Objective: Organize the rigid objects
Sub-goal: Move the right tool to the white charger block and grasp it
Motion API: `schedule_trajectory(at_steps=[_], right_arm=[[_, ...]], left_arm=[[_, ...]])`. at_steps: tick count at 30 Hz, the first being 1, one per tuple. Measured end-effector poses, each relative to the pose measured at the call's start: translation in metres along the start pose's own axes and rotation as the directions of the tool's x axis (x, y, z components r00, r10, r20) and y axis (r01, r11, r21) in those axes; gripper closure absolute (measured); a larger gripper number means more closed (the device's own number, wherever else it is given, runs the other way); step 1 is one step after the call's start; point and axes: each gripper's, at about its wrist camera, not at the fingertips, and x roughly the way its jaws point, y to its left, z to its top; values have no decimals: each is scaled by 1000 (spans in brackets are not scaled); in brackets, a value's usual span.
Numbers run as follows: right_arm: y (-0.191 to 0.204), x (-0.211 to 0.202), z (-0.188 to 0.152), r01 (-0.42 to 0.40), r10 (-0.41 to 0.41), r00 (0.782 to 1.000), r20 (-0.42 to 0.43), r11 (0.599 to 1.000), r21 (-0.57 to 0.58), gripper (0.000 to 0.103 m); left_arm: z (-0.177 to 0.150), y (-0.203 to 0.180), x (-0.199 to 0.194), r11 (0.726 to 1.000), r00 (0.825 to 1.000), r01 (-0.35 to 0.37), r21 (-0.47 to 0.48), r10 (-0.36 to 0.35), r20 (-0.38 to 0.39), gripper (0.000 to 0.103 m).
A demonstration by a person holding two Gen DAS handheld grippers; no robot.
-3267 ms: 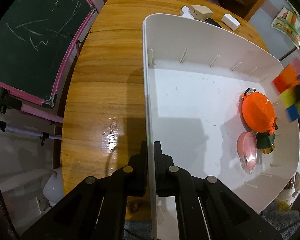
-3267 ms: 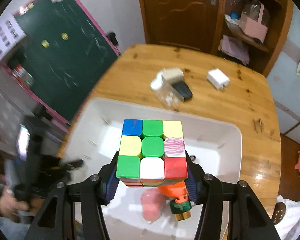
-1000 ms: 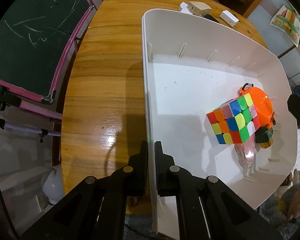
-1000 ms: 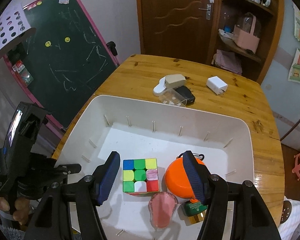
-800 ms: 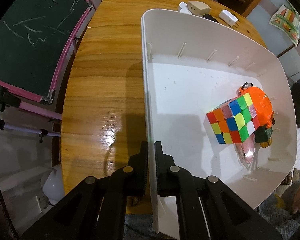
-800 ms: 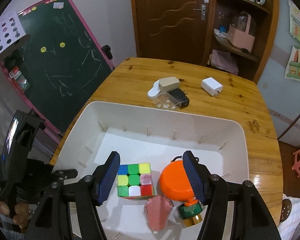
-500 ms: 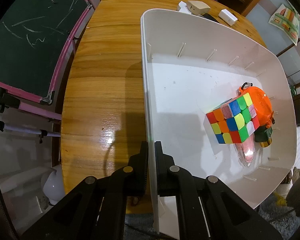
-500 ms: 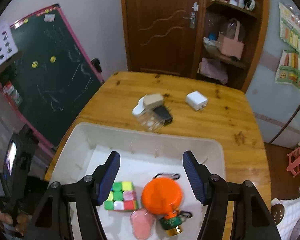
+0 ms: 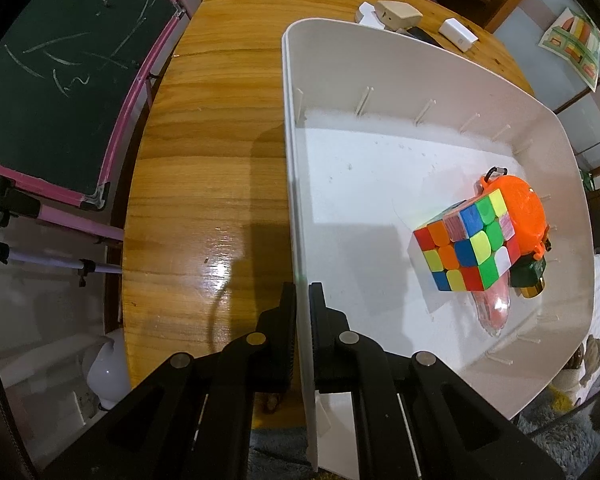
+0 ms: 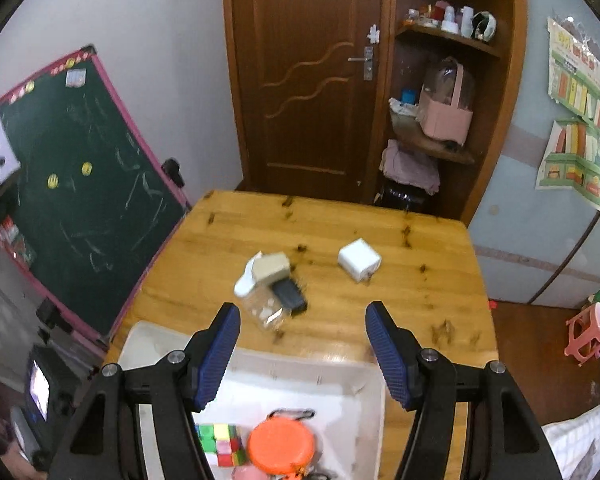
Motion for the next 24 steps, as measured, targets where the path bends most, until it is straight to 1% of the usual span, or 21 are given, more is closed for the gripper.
schedule_trajectory(at_steps=[3,7,14,17,21,24], right_arm=[[-12,-3,23,19,-19,1000,19,1000,3,37],[-26,2,48,35,-35,999,20,999,6,37],[-47,29,88,85,-85,996,-14,996,-4,37],[-56,42,107,119,-119,993,-14,993,-23,37],[-81,77,132,147,-147,988,-44,989,3,37],[-99,109,140,119,-115,989,-88,992,33,37]], left_arm=[[0,0,-1,1000,1000,0,-3,0,6,97],[1,1,0,1000,1000,3,-7,-3,7,97],[2,2,0,1000,1000,2,-6,-2,0,97],[3,1,1,1000,1000,0,-8,0,-6,97],[6,0,2,1000,1000,-9,-10,9,-16,97],[8,0,3,1000,1000,-12,-17,12,-27,97]])
